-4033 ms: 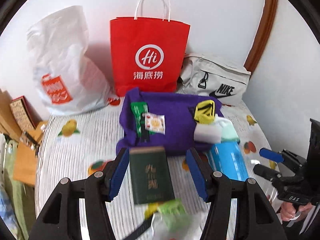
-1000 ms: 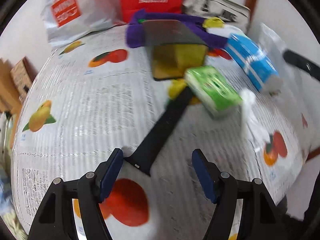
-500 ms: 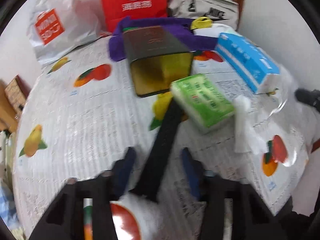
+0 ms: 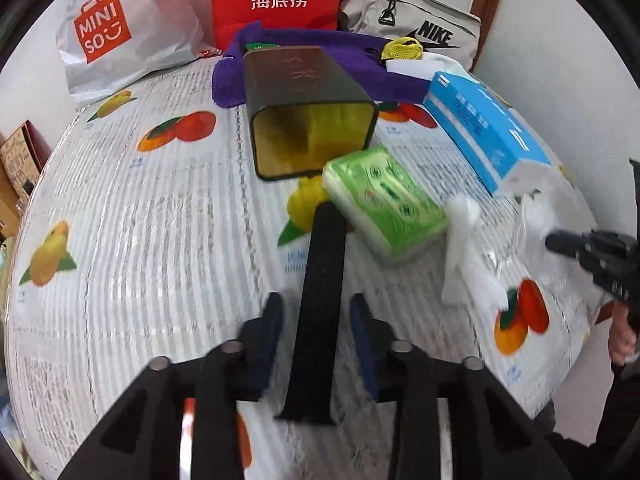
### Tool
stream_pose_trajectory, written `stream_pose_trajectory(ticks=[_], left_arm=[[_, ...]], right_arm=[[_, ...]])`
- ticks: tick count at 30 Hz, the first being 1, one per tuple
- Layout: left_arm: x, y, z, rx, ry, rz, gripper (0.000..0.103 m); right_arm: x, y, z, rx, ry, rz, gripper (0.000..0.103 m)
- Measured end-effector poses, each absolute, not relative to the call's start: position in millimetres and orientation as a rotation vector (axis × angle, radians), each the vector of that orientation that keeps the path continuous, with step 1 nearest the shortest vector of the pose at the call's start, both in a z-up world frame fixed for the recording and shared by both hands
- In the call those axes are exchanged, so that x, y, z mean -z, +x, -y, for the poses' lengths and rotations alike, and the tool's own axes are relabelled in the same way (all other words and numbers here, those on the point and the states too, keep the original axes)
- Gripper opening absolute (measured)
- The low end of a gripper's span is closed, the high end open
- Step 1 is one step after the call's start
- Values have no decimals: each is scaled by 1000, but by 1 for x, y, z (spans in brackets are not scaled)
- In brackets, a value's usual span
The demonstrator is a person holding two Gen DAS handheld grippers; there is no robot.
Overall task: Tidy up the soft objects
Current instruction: 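Grasp the black watch strap with the left tool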
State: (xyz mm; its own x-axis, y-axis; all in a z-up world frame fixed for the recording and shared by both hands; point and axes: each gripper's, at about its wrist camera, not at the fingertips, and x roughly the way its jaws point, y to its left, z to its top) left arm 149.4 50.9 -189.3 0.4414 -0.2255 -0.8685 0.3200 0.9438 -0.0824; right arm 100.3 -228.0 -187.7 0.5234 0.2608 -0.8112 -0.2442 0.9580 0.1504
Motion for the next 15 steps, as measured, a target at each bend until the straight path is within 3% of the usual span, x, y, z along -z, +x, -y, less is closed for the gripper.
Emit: stream_pose_trajectory(ticks=[2,3,12,15], left_arm=[[191,154,-44,332,121,-1056,30],[191,154,-42,318,138,-1051,20],[191,145,-43,317,119,-1038,24],[191,144,-40,293,123,-1031,24]], right_arm=[[190,100,226,-304,14,-975,7],[191,99,226,-302,14,-975,7],[200,103,231,-301,76,-993,8],[200,104,231,-321,94,-993,15]])
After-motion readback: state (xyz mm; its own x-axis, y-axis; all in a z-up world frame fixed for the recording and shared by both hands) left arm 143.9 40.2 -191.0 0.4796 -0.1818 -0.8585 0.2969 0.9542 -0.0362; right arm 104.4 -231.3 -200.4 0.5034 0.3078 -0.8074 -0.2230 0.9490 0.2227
